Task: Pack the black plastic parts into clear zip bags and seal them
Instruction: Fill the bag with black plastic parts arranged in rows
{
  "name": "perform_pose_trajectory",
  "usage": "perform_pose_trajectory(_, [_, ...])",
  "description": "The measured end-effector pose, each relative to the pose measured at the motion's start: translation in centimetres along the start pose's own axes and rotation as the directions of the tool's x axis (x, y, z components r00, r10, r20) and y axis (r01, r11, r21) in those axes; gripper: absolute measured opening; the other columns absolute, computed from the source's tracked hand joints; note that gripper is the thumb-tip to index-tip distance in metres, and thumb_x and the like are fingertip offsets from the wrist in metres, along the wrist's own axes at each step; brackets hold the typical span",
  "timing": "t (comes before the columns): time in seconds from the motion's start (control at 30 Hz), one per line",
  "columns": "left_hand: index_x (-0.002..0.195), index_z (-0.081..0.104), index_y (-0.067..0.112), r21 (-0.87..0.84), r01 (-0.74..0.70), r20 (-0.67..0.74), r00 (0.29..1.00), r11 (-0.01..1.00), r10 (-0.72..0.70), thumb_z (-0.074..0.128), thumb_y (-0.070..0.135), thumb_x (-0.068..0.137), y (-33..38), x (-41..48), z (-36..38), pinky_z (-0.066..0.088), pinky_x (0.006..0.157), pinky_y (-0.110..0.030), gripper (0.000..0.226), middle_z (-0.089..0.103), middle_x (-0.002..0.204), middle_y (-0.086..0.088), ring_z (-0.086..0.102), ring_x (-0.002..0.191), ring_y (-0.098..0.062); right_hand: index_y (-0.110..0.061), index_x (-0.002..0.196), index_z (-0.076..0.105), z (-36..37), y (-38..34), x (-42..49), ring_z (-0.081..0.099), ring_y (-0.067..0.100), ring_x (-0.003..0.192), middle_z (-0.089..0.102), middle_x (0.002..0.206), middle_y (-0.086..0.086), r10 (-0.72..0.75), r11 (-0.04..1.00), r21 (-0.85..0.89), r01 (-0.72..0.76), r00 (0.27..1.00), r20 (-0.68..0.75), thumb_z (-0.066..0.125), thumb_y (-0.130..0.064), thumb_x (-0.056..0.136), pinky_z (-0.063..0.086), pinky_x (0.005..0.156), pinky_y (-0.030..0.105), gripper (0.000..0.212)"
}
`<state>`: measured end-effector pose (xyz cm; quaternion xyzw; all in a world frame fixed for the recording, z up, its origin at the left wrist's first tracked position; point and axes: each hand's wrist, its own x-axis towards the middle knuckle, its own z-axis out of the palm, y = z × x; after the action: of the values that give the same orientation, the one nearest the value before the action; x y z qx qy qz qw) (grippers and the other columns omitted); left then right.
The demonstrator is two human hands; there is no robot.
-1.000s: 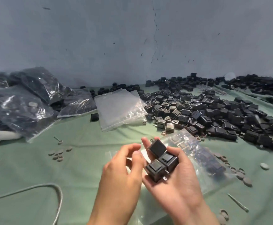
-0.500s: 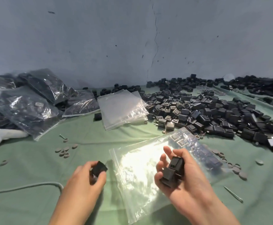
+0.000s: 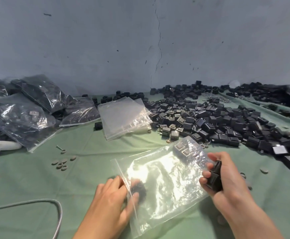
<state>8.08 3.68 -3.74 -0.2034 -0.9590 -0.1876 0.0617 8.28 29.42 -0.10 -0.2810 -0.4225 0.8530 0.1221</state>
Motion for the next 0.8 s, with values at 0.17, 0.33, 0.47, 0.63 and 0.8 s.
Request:
perform_pose_trajectory(0.17, [0.108, 0.044, 0.059, -0.085, -0.042, -0.036, 0.999, 0.996, 0.039, 0.018, 0.079, 0.083, 0.2, 1.3, 0.2, 0.021, 0.098, -0.010, 0.041, 0.043, 0.104, 0.035, 0.026, 0.108, 0.020, -0.020, 0.092, 0.059, -0.1, -0.7, 0.8, 0.046, 0.011, 0.048, 0.051, 0.070, -0.002, -0.026, 0.999, -0.034, 0.025, 0.999, -0.025, 0.062, -0.022, 0.090, 0.043, 0.043, 0.024, 0.004])
perform_pose_trajectory(0.33, [0.103, 0.050, 0.053, -0.165, -0.001, -0.072, 0.997, 0.986, -0.011, 0.035, 0.086, 0.082, 1.2, 3.0, 1.5, 0.046, 0.076, -0.020, 0.041, 0.050, 0.104, 0.043, 0.043, 0.101, 0.017, -0.019, 0.094, 0.063, -0.2, -1.0, 1.6, 0.052, 0.010, 0.051, 0.055, 0.074, -0.001, -0.061, 0.995, -0.079, 0.058, 0.998, -0.034, 0.062, -0.024, 0.091, 0.045, 0.047, 0.025, 0.005])
perform_pose_trajectory(0.47, [0.101, 0.062, 0.031, -0.648, 0.070, 0.078, 0.997, 0.759, -0.026, 0.066, 0.051, 0.088, 3.3, 4.1, 2.8, 0.052, 0.070, -0.053, 0.024, 0.071, 0.095, 0.005, 0.064, 0.075, -0.014, -0.019, 0.092, 0.062, -0.5, -1.5, 2.8, 0.045, 0.007, 0.041, 0.052, 0.054, -0.007, -0.154, 0.975, -0.170, 0.146, 0.988, -0.031, 0.063, -0.024, 0.091, 0.042, 0.044, 0.024, 0.005])
perform_pose_trajectory(0.63, [0.100, 0.064, 0.022, -0.732, 0.111, 0.163, 0.986, 0.672, 0.016, 0.066, 0.035, 0.094, 5.3, 6.0, 2.8, 0.052, 0.058, -0.026, 0.014, 0.075, 0.096, 0.006, 0.068, 0.071, -0.026, -0.019, 0.088, 0.058, -0.8, -2.2, 4.4, 0.044, 0.006, 0.041, 0.050, 0.061, -0.006, -0.203, 0.945, -0.273, 0.181, 0.978, -0.054, 0.062, -0.032, 0.090, 0.041, 0.042, 0.027, 0.014])
perform_pose_trajectory(0.8, [0.104, 0.058, 0.045, -0.634, 0.054, 0.228, 0.966, 0.772, 0.120, 0.057, 0.054, 0.093, 5.8, 7.8, 3.0, 0.051, 0.079, -0.008, 0.014, 0.068, 0.106, 0.028, 0.064, 0.095, 0.010, -0.021, 0.096, 0.057, -0.8, -3.5, 6.1, 0.048, 0.008, 0.044, 0.052, 0.082, 0.001, -0.266, 0.917, -0.315, 0.244, 0.964, -0.028, 0.058, -0.039, 0.089, 0.042, 0.040, 0.025, 0.019])
